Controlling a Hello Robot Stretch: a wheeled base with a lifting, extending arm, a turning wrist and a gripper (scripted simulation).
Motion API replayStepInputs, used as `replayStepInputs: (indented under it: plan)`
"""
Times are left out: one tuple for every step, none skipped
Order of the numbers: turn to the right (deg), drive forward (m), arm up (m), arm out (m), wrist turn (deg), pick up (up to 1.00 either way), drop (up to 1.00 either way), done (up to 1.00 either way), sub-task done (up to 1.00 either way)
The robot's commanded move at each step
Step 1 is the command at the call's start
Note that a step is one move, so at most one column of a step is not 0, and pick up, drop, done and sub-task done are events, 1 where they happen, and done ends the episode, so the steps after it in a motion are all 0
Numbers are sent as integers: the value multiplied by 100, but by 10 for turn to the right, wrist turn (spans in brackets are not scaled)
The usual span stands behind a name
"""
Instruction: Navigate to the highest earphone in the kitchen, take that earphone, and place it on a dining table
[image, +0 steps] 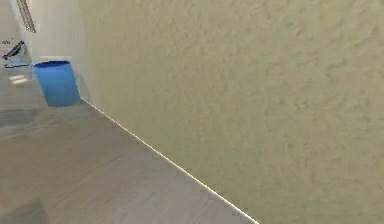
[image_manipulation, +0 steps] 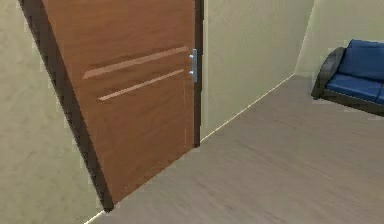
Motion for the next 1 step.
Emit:
replayStepInputs:
  plan:
    - [0,40,0,0,0,0,0,0,0]
